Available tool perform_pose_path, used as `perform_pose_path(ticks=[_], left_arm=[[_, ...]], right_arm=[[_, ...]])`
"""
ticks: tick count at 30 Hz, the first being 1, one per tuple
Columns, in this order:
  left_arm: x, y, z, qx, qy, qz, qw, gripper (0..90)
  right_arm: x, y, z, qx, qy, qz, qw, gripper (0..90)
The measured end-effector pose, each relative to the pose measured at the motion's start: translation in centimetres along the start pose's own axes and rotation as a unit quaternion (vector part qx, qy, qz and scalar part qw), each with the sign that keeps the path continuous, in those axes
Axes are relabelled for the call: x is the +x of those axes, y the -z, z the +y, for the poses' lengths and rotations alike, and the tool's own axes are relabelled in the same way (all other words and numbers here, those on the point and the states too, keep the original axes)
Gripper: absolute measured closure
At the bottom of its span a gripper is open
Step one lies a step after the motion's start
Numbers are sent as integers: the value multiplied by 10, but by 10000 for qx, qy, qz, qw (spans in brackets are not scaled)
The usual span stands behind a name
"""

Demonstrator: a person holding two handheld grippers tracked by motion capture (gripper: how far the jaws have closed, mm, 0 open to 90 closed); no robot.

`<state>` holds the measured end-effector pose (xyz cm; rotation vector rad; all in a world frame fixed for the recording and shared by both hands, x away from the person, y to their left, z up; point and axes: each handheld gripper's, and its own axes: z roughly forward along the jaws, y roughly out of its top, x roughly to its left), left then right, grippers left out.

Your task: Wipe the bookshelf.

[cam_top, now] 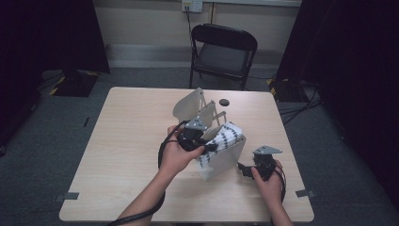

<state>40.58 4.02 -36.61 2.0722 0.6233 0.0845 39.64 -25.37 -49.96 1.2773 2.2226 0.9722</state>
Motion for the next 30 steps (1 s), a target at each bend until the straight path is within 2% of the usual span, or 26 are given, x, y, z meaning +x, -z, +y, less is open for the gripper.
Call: perform_pose_path(ticks=[1, 6, 22, 25, 30], left_arm=[[-4, 3, 8, -33, -49, -40, 10000, 803], [-9, -2, 8, 38, -53, -155, 9999, 804], [0, -34, -32, 178, 348, -329, 9987, 805], [4, -43, -45, 337, 432, -345, 9979, 805], [7, -53, -60, 423, 540, -350, 9970, 805]], right_arm=[[0, 0, 0, 0, -4, -2, 10000, 139], [0, 0, 0, 4, -10, -2, 10000, 139], [0, 0, 0, 3, 0, 0, 10000, 139], [0, 0, 0, 2, -1, 1, 10000, 139], [0, 0, 0, 4, -1, 1, 10000, 139]])
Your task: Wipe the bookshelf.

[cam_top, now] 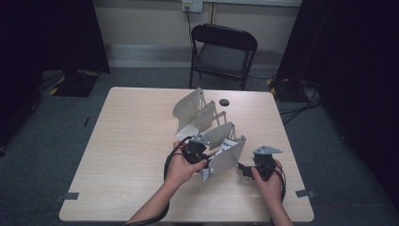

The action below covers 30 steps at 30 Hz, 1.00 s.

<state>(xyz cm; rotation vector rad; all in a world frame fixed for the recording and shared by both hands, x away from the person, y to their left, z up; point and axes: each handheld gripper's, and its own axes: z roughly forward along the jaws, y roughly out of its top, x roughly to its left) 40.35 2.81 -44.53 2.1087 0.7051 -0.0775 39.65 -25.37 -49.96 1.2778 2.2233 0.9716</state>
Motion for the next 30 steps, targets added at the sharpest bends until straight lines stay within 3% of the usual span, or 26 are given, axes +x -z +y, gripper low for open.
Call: perform_pose_path(ticks=[6, 9, 18, 21, 25, 30], left_arm=[[8, -15, -20, 197, 177, 12, 9996, 804], [11, -21, -29, 123, 240, 0, 9996, 799], [14, -13, -22, -21, 343, 184, 9992, 709], [15, -10, -19, -23, 284, 285, 9992, 708], [15, -7, -17, 52, 350, 292, 9989, 797], [11, 1, -9, -24, 325, 284, 9991, 819]], right_arm=[[0, 0, 0, -1, 1, -1, 10000, 139], [0, 0, 0, 0, 1, -1, 10000, 139], [0, 0, 0, -1, 1, 0, 10000, 139], [0, 0, 0, -1, 1, 0, 10000, 139], [0, 0, 0, -1, 0, 0, 10000, 139], [0, 0, 0, -1, 1, -1, 10000, 139]])
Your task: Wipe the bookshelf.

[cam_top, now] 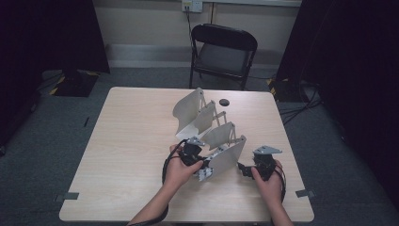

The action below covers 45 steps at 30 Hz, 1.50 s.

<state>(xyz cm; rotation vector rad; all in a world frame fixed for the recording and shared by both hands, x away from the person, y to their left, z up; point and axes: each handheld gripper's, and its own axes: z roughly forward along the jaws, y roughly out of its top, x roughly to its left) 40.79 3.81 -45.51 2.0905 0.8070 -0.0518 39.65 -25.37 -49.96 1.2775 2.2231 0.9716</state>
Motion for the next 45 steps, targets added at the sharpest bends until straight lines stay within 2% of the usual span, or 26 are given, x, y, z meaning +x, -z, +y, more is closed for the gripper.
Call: perform_pose_path(ticks=[4, 6, 9, 11, 15, 24, 29, 35, 37, 45], left_arm=[[-7, 18, 18, -137, -88, 33, 9999, 822], [-8, 21, 21, -178, -83, 43, 9998, 822], [-11, 34, 34, -267, -171, 102, 9994, 822], [-14, 45, 44, -401, -193, 86, 9990, 822], [-19, 56, 56, -557, -234, 90, 9981, 823], [-35, 73, 81, -767, -461, 130, 9959, 823], [-40, 76, 85, -854, -513, 103, 9950, 823], [-40, 64, 78, -768, -490, 15, 9958, 822], [-38, 57, 72, -730, -405, -63, 9965, 822], [-36, 48, 59, -713, -253, -183, 9970, 823]], right_arm=[[0, 0, 0, 0, -1, 0, 10000, 139], [0, 0, 0, 1, -1, 0, 10000, 139], [0, 0, 0, 1, -1, -1, 10000, 139], [0, 0, 0, 1, 0, 0, 10000, 139], [0, 0, 0, -1, 1, -1, 10000, 139], [0, 0, 0, 2, -11, -5, 10000, 139], [0, 0, 0, 0, -9, -4, 10000, 139], [0, 0, 0, 1, -11, -4, 10000, 139], [0, 0, 0, 1, -11, -3, 10000, 139], [0, 0, 0, 2, -12, -3, 10000, 139]])
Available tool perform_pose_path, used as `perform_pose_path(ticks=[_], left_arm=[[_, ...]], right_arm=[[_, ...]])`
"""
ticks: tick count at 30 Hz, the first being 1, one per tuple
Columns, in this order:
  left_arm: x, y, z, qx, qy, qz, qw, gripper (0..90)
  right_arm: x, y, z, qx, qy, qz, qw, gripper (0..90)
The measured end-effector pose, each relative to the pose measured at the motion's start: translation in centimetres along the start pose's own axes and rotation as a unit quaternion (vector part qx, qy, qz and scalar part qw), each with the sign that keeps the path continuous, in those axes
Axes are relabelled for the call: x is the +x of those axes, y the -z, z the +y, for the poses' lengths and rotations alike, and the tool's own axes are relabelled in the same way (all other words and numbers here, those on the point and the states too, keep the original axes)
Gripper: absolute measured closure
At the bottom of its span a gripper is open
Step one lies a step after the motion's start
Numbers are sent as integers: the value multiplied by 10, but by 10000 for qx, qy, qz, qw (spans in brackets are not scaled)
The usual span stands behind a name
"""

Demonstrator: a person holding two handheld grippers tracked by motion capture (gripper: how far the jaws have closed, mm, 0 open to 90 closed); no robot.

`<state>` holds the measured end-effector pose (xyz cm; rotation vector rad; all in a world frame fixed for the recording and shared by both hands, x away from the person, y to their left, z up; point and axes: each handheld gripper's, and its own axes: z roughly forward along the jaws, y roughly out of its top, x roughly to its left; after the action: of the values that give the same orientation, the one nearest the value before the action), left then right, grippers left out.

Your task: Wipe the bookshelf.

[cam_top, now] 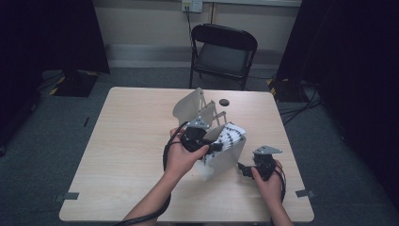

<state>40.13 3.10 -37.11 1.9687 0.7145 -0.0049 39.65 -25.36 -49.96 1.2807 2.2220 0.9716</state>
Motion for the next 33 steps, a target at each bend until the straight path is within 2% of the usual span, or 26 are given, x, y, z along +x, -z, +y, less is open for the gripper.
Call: perform_pose_path(ticks=[13, 21, 28, 33], left_arm=[[13, -14, -34, 219, 296, -56, 9993, 822], [23, -34, -61, 358, 529, -144, 9979, 822], [30, -47, -78, 600, 568, -50, 9966, 822], [32, -50, -86, 666, 596, -3, 9960, 821]], right_arm=[[0, 0, 0, -4, 16, 2, 10000, 139], [0, 0, 0, -1, 10, 2, 10000, 139], [0, 0, 0, -2, 10, 3, 10000, 139], [0, 0, 0, -2, 11, 3, 10000, 139]])
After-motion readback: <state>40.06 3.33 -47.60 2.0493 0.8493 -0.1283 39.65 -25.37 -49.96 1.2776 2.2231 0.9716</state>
